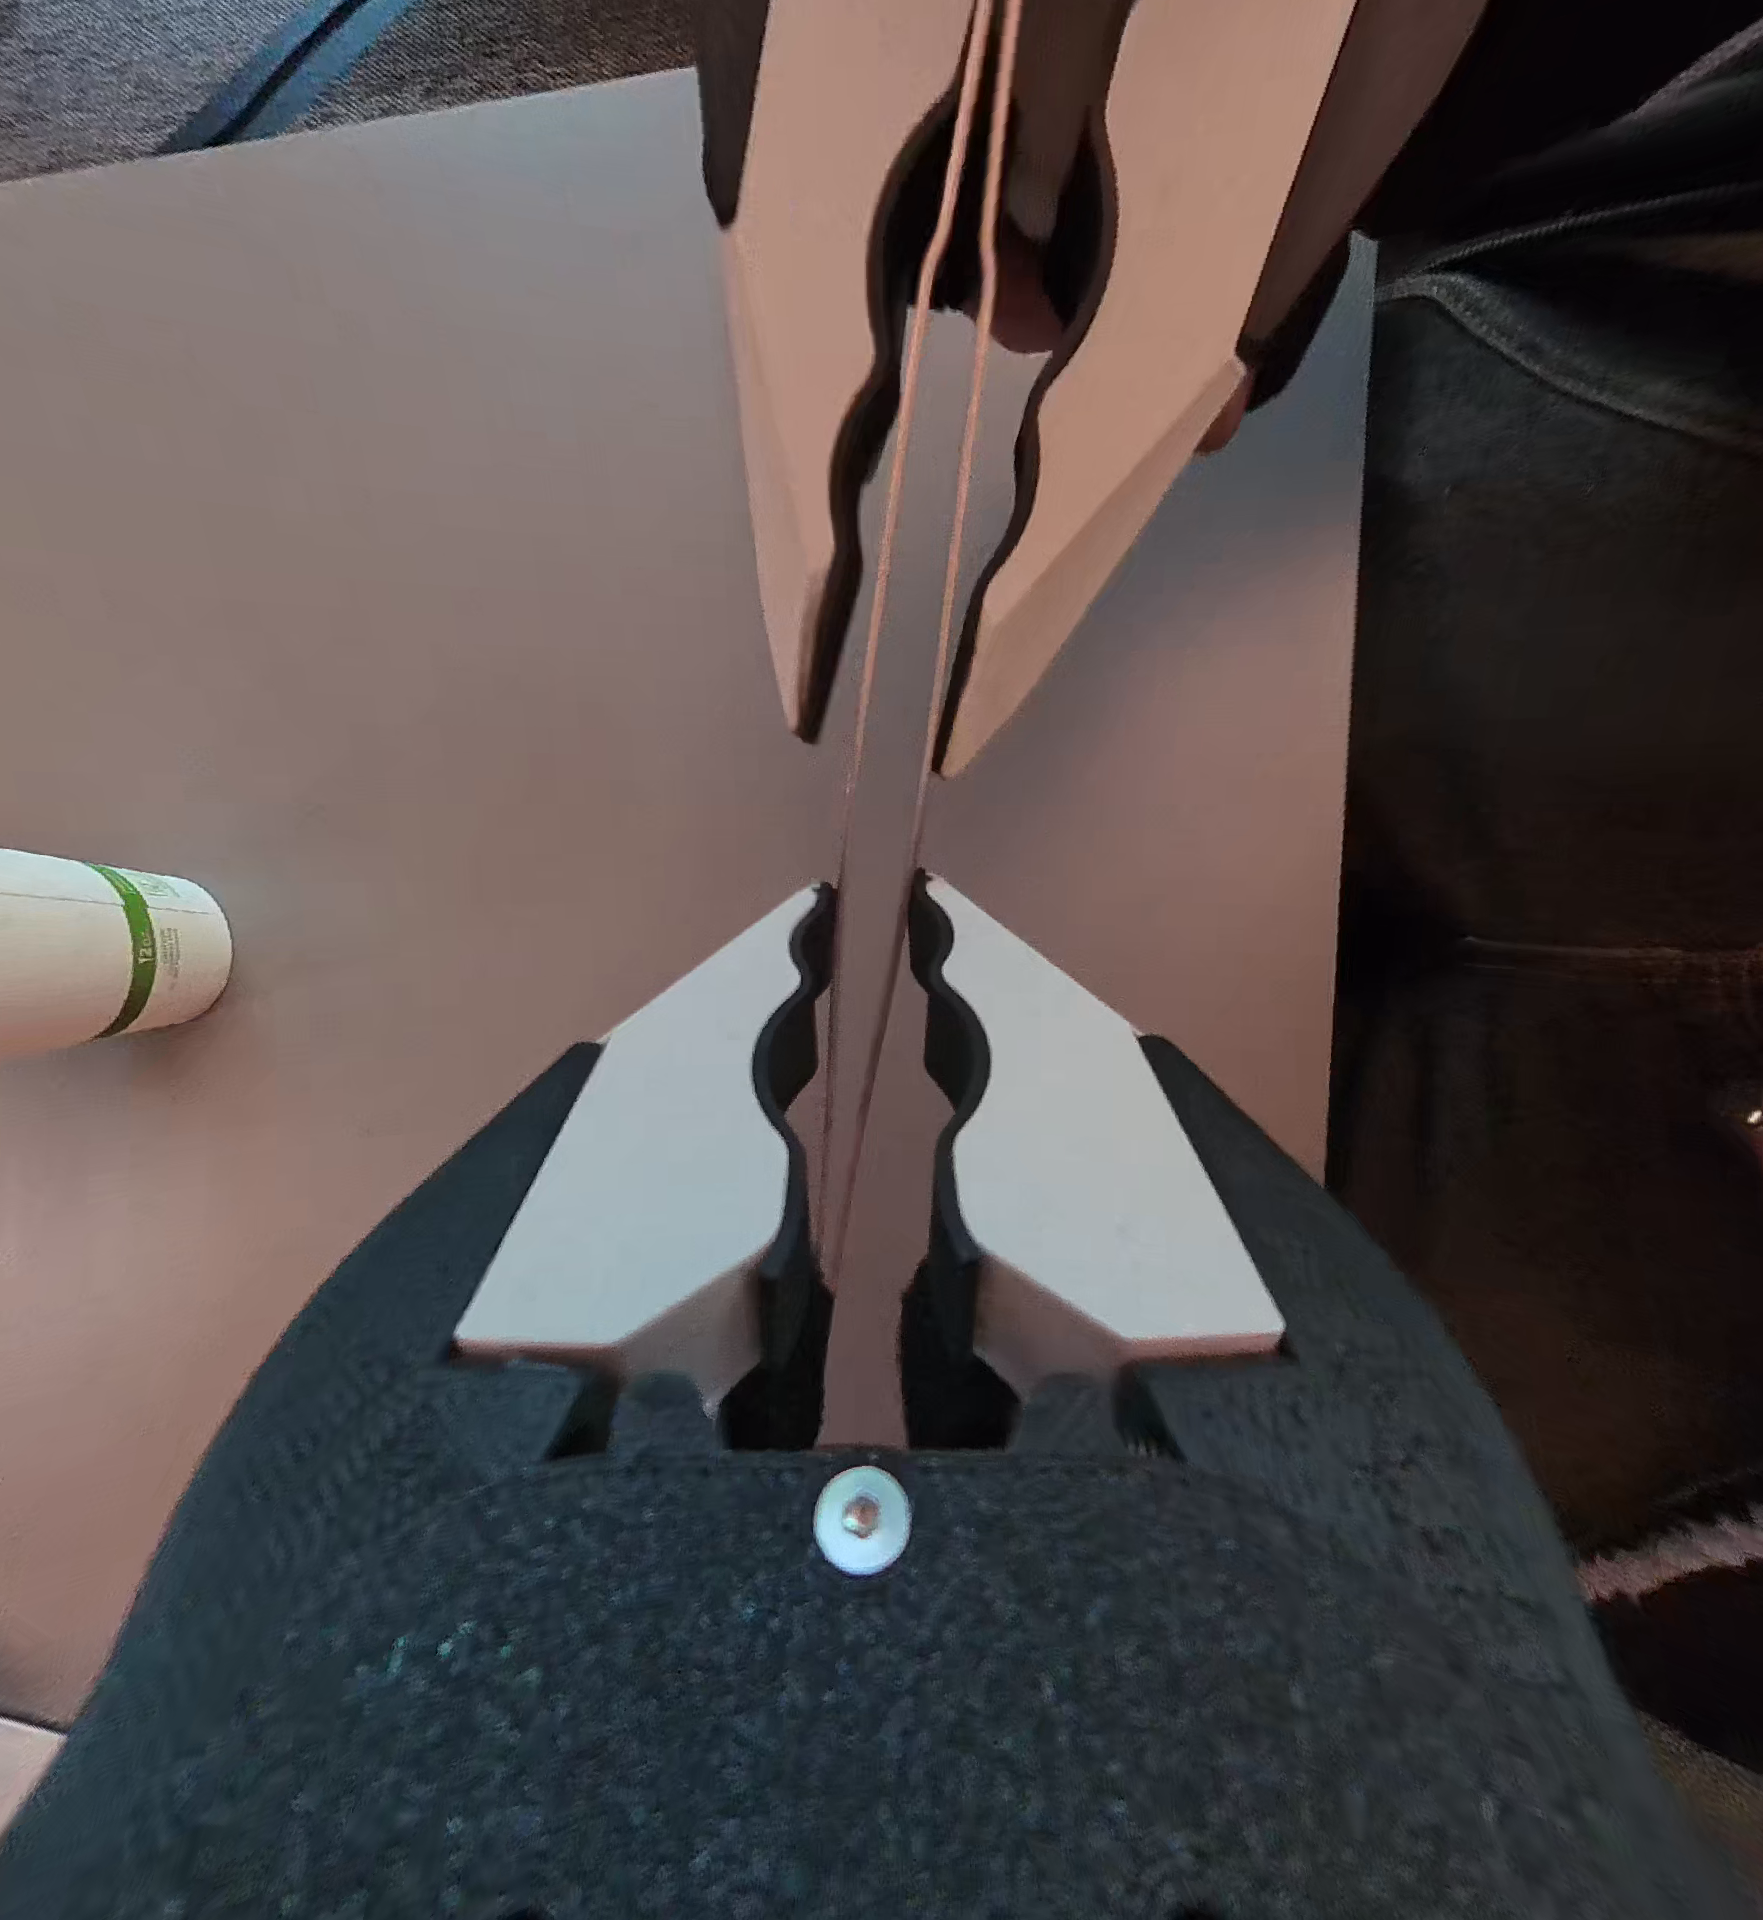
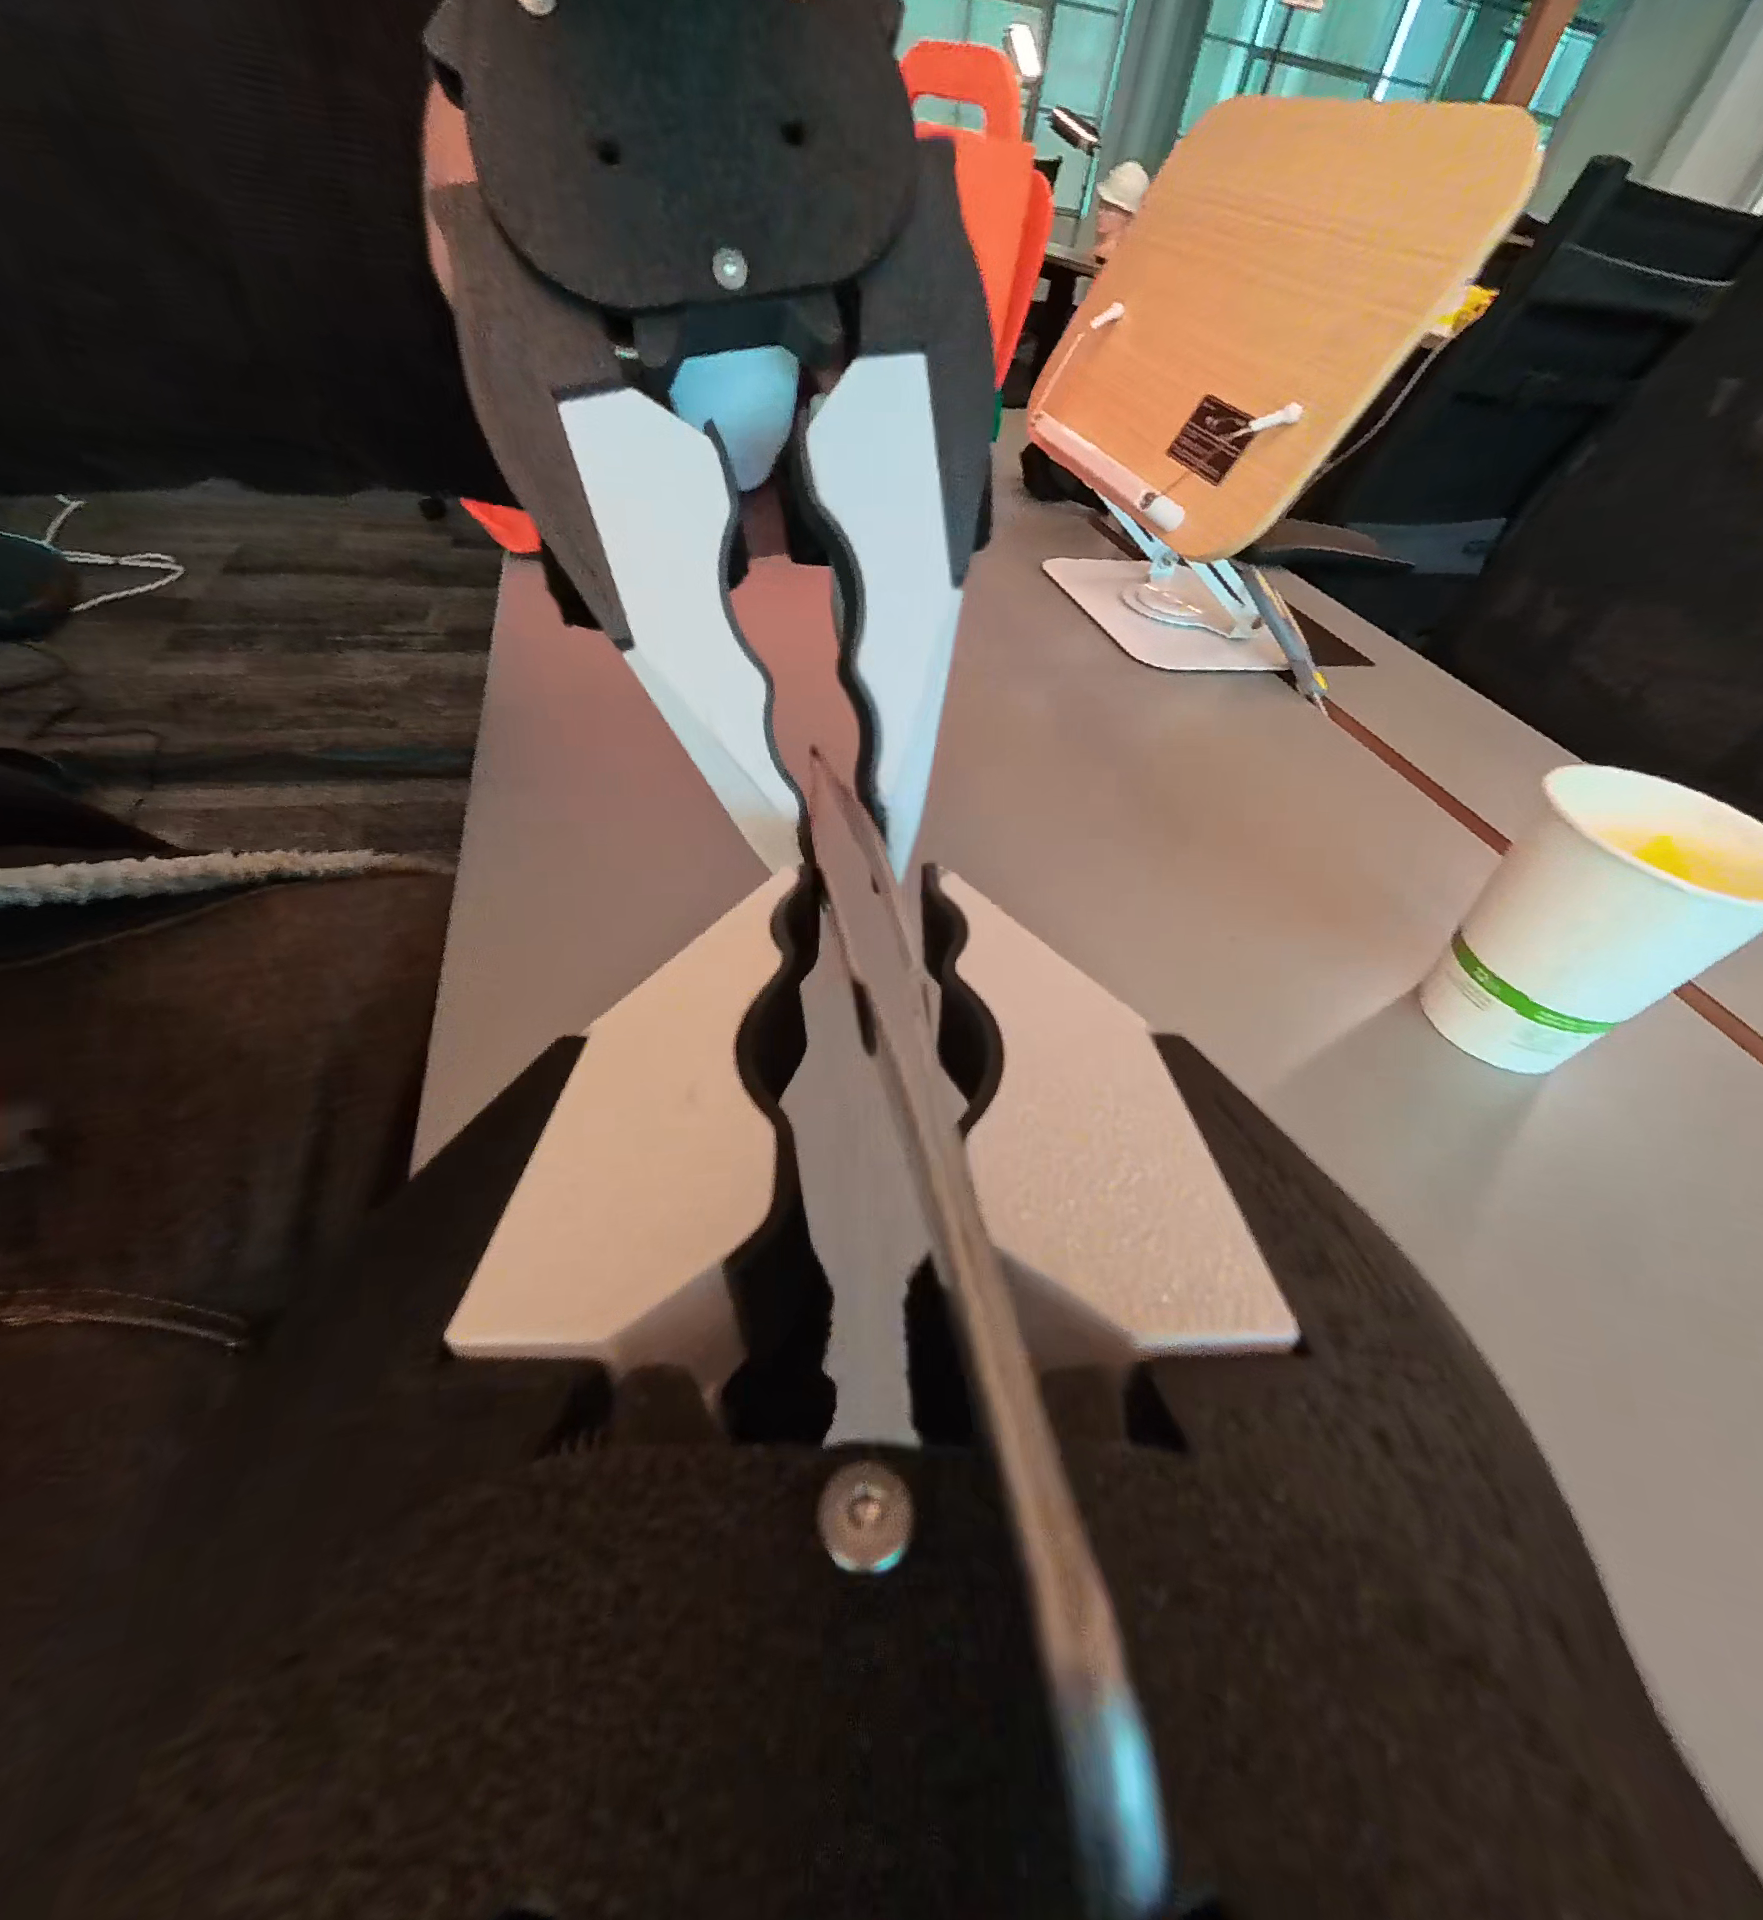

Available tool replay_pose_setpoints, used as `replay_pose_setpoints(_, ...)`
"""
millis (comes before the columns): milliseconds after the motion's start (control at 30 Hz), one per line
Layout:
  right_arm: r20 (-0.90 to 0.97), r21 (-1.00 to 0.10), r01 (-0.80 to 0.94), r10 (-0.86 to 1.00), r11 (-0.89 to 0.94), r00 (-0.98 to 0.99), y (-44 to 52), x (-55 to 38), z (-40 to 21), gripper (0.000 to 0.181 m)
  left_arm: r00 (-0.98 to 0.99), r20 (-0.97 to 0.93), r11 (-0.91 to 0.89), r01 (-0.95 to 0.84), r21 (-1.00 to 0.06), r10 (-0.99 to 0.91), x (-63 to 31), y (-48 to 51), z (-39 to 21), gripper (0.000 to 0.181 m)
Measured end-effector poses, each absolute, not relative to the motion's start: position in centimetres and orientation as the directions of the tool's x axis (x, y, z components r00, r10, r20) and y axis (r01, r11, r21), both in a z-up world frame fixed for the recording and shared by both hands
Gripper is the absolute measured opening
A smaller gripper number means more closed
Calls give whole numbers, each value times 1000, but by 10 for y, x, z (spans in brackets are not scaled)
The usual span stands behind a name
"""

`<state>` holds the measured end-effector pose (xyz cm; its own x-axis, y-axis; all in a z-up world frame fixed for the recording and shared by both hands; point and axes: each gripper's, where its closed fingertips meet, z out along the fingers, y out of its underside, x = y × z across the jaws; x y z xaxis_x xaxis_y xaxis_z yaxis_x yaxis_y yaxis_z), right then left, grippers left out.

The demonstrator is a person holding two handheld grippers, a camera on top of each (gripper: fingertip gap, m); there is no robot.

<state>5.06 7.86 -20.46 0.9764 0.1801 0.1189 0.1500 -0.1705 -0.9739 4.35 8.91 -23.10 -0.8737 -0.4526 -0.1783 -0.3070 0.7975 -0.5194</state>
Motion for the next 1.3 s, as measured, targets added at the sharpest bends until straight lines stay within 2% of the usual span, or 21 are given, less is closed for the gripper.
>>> replay_pose_setpoints(267,119,-980,120,17,-157,993,67,91,-196,22,-860,-236,830,-311,-462,-453,60,129,-241,9)
replay_pose_setpoints(533,111,-982,56,-313,-180,943,37,165,-195,15,-789,-305,844,-473,-253,-533,94,216,-271,6)
replay_pose_setpoints(733,-32,-988,-80,-326,-135,945,30,177,-201,13,-784,-257,825,-531,-194,-565,147,241,-304,6)
replay_pose_setpoints(867,-41,-983,-94,-308,-157,951,34,175,-209,13,-816,-236,849,-508,-144,-528,179,249,-330,6)
replay_pose_setpoints(1300,-68,-969,-122,-242,-215,968,51,168,-229,11,-883,-73,880,-450,-152,-464,218,245,-360,7)
